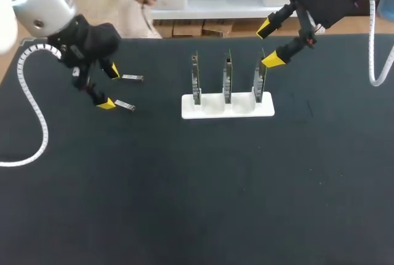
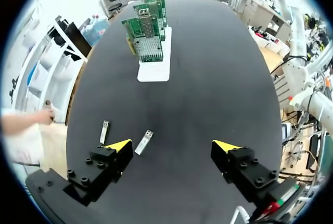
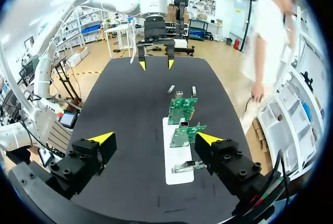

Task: Pick up the optical module with the left hand, and insert it into the network port with the right hand.

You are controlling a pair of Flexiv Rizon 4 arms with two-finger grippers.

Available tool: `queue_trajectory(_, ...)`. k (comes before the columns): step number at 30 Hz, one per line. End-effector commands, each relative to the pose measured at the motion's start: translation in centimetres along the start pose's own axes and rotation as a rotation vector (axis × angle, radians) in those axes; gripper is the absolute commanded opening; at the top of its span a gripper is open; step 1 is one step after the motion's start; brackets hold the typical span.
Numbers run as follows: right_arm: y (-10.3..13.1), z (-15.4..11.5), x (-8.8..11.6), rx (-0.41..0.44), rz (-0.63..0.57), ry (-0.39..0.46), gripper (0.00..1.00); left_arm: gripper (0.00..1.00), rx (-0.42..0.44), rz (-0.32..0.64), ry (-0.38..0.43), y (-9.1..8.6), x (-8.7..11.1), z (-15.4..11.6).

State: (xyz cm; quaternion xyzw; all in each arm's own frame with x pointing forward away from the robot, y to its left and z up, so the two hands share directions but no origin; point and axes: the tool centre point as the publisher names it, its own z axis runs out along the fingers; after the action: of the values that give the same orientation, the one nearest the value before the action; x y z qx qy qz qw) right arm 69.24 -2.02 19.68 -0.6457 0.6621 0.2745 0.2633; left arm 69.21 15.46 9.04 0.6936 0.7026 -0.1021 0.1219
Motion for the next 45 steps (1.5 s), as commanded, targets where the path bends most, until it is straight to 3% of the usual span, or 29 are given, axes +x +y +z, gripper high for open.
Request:
queue_trajectory(1, -0.1, 0.0, 0.0, -0.002, -0.001, -0.002, 1.0, 1.0, 0.02, 0.078, 0.04, -0.1, -0.4, 0.8)
queue_trajectory(7, -0.1, 0.0, 0.0, -0.002, -0.001, -0.002, 1.0, 1.0, 0.097, 0.239, 0.124, -1.9, -1.0, 2.4)
queue_trajectory(12, -0.1, 0.0, 0.0, -0.002, -0.001, -0.002, 1.0, 1.0, 0.119, 0.284, 0.16, -1.6, -0.8, 3.1)
queue_trajectory(19, -0.1, 0.0, 0.0, -0.002, -0.001, -0.002, 1.0, 1.0, 0.13, 0.3, 0.153, -0.1, -0.7, 3.6)
queue_trajectory(33, -0.1, 0.0, 0.0, -0.002, -0.001, -0.002, 1.0, 1.0, 0.163, 0.356, 0.214, 0.7, -1.4, 4.9)
queue_trajectory(45, -0.1, 0.0, 0.0, -0.002, -0.001, -0.002, 1.0, 1.0, 0.164, 0.295, 0.248, 1.1, 0.6, 5.0)
